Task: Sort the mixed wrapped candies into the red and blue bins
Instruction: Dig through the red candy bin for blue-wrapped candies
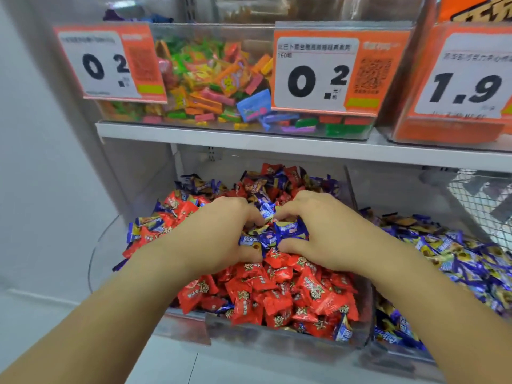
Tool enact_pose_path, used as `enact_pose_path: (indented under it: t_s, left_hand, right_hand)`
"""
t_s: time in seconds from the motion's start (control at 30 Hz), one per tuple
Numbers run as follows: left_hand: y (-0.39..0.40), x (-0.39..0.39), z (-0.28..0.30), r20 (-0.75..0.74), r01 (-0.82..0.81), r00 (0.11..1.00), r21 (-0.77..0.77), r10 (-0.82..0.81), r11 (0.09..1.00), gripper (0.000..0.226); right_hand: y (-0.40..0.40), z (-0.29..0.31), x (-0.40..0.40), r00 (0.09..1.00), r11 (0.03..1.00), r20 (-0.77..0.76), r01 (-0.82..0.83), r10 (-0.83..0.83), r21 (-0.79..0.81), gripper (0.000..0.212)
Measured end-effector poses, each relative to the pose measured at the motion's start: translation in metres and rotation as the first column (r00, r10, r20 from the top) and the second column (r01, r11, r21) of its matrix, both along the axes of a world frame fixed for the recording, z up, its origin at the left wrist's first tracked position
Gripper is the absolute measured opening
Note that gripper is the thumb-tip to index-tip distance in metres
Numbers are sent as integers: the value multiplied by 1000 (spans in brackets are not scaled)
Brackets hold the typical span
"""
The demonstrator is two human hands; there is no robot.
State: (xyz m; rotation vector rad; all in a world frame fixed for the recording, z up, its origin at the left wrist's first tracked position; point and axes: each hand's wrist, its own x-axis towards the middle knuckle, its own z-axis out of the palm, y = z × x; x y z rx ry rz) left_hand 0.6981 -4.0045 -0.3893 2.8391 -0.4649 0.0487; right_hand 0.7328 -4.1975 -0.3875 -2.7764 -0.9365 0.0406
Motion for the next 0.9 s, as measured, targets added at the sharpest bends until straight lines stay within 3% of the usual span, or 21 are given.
enact_pose_path:
  t_s: [0.13, 0.33, 0.47, 0.63, 0.73, 0.83, 0.9]
  left_hand:
    - [-4, 0, 0, 22, -14, 1000, 44, 13, 999, 37]
    - [1, 1, 6, 37, -108, 993, -67, 111, 992, 23]
    - [9, 1, 8, 0, -152, 988, -185, 155, 971, 26]
    - [13, 1, 10, -14, -241, 969, -251, 246, 937, 37]
    - [12, 2, 8, -49, -278, 960, -276, 276, 920, 35]
    - [7, 0, 9, -106, -304, 953, -340, 285, 890, 30]
    - [6, -1, 10, -141, -320, 947, -378, 287, 869, 31]
  right_hand:
    - [0, 0, 1, 999, 999, -39, -20, 21, 30, 30]
    - [-1, -5, -3, 1000, 994, -27, 7, -4, 111, 5]
    - [-3, -7, -4, 1000, 988, -18, 28, -26, 150, 12]
    - [-7, -2, -5, 997, 925, -59, 74, -56, 374, 26]
    - [-7, -2, -6, 995, 965, -95, 32, -7, 259, 17]
    - [-4, -6, -5, 995, 1000, -93, 29, -28, 3, 37]
    - [-1, -6, -6, 995, 999, -92, 47, -46, 5, 22]
